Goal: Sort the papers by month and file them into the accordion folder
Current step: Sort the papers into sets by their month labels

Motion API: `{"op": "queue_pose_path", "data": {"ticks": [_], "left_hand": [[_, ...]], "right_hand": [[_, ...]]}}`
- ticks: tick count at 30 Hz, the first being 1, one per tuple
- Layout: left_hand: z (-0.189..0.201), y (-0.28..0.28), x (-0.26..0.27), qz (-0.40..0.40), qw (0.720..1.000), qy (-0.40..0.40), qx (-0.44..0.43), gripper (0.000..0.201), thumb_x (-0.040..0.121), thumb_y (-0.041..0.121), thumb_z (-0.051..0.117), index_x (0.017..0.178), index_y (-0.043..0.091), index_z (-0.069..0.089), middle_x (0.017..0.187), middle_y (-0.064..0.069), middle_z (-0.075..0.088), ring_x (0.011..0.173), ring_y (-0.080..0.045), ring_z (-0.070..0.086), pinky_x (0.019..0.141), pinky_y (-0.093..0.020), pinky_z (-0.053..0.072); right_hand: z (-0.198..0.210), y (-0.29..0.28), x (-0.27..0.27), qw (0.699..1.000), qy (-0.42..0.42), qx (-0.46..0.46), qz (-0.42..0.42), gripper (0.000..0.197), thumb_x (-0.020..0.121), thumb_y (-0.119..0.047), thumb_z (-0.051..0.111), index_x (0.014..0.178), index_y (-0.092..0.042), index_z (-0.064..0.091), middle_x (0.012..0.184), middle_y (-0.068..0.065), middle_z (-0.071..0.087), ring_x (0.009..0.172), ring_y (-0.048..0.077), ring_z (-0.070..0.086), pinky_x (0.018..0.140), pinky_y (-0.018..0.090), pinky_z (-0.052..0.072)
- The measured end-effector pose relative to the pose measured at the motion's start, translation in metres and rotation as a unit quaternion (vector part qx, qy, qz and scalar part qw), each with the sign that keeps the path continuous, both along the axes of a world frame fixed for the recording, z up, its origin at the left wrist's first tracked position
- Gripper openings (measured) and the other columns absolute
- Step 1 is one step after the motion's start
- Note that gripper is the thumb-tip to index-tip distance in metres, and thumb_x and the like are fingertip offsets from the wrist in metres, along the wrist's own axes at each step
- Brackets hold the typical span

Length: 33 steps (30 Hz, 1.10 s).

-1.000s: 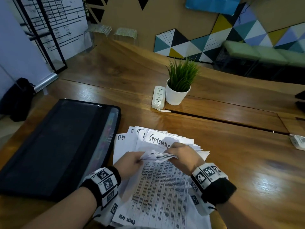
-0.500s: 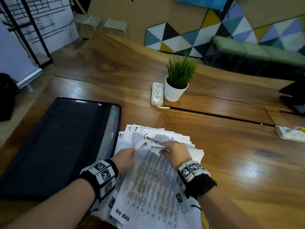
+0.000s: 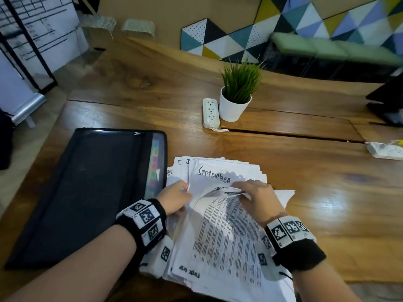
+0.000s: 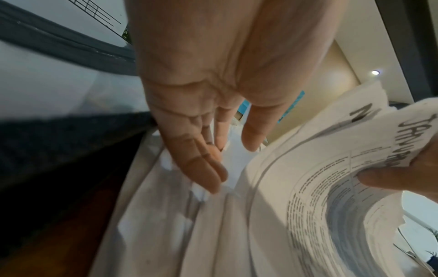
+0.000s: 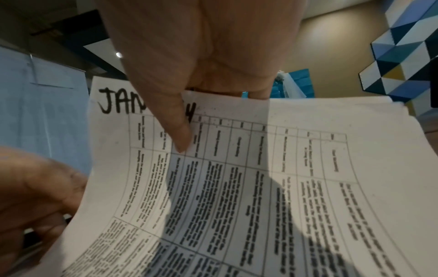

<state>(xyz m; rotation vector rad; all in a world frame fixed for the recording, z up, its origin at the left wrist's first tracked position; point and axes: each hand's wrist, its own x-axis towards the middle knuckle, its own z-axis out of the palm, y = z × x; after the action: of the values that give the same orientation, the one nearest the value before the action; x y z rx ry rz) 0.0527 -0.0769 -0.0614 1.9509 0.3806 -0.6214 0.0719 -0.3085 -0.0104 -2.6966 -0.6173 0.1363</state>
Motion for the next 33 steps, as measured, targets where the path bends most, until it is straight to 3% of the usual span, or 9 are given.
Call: {"op": "queue_pose_path", "data": {"ticks": [2,6,10,12,15,18,22,28,33], "left_hand": [[-0.001,-0.001,0.001,0.006,0.999,-0.022,0.024,0.011,0.093,0.017,0.053,0.103,0.012,0.055,0.083,-0.005,0.057,0.063,-0.021,0.056,0.061,-0.032,0.051],[-0.003,-0.002,0.006,0.006,0.993,-0.087,0.083,0.006,0.09,0.017,0.058,0.095,0.02,0.058,0.1,0.001,0.062,0.078,-0.016,0.058,0.073,-0.03,0.05],[-0.002,-0.01,0.016,-0.016,0.989,-0.096,0.115,0.017,0.088,0.021,0.061,0.103,0.016,0.055,0.106,-0.002,0.062,0.098,-0.02,0.06,0.083,-0.029,0.046],[-0.001,-0.015,0.019,-0.025,0.985,-0.096,0.141,0.021,0.087,0.026,0.063,0.101,0.015,0.053,0.098,-0.003,0.061,0.091,-0.02,0.059,0.077,-0.03,0.048],[-0.002,-0.02,0.02,-0.039,0.976,-0.091,0.194,0.017,0.084,0.024,0.063,0.088,0.017,0.047,0.081,0.001,0.053,0.07,-0.014,0.048,0.059,-0.025,0.037],[-0.006,-0.023,0.019,-0.04,0.972,-0.083,0.217,0.011,0.08,0.016,0.057,0.081,0.016,0.046,0.076,0.0,0.048,0.064,-0.013,0.042,0.059,-0.028,0.036],[-0.008,-0.023,0.015,0.012,0.977,-0.108,0.185,0.008,0.08,0.014,0.053,0.077,0.017,0.046,0.072,0.0,0.051,0.064,-0.015,0.044,0.058,-0.028,0.035],[-0.003,-0.016,0.006,0.112,0.977,-0.166,0.079,0.012,0.08,0.012,0.062,0.072,0.02,0.06,0.075,0.002,0.066,0.077,-0.016,0.061,0.072,-0.031,0.049],[-0.001,-0.012,-0.003,0.031,0.985,-0.169,-0.011,0.018,0.081,0.005,0.064,0.075,0.021,0.063,0.079,0.004,0.065,0.079,-0.012,0.061,0.078,-0.026,0.049]], "right_hand": [[-0.006,-0.001,-0.009,1.0,-0.009,0.015,0.022,0.032,0.072,0.0,0.066,0.099,-0.018,0.072,0.089,0.002,0.071,0.085,0.026,0.065,0.083,0.046,0.049],[-0.017,0.001,-0.021,1.0,-0.014,0.012,0.022,0.03,0.07,0.001,0.07,0.092,-0.019,0.073,0.086,-0.001,0.07,0.082,0.024,0.065,0.079,0.043,0.05],[-0.022,-0.003,-0.019,0.999,0.006,0.031,0.029,0.032,0.069,0.004,0.068,0.091,-0.018,0.072,0.089,0.0,0.069,0.083,0.025,0.064,0.076,0.044,0.052],[-0.02,-0.003,-0.015,0.998,0.019,0.035,0.041,0.031,0.07,0.004,0.067,0.092,-0.017,0.073,0.091,0.001,0.07,0.085,0.026,0.065,0.077,0.044,0.052],[-0.016,-0.004,-0.011,0.997,0.04,0.029,0.052,0.029,0.073,0.002,0.064,0.092,-0.018,0.072,0.089,0.001,0.071,0.085,0.025,0.065,0.079,0.043,0.051],[-0.008,-0.008,-0.01,0.998,0.03,-0.005,0.047,0.027,0.075,-0.002,0.062,0.091,-0.021,0.072,0.083,0.0,0.071,0.081,0.026,0.064,0.078,0.04,0.05],[0.001,-0.018,-0.001,0.998,-0.021,-0.058,0.013,0.027,0.074,-0.001,0.062,0.087,-0.022,0.072,0.076,-0.002,0.069,0.078,0.026,0.063,0.074,0.035,0.04],[0.001,-0.025,0.005,0.999,0.044,-0.004,0.029,0.026,0.077,0.0,0.064,0.098,-0.013,0.072,0.109,0.004,0.062,0.091,0.025,0.063,0.079,0.026,0.047],[-0.006,-0.021,-0.006,0.997,0.042,0.02,0.059,0.03,0.069,0.006,0.069,0.094,-0.012,0.072,0.127,0.009,0.055,0.111,0.027,0.058,0.093,0.028,0.04]]}}
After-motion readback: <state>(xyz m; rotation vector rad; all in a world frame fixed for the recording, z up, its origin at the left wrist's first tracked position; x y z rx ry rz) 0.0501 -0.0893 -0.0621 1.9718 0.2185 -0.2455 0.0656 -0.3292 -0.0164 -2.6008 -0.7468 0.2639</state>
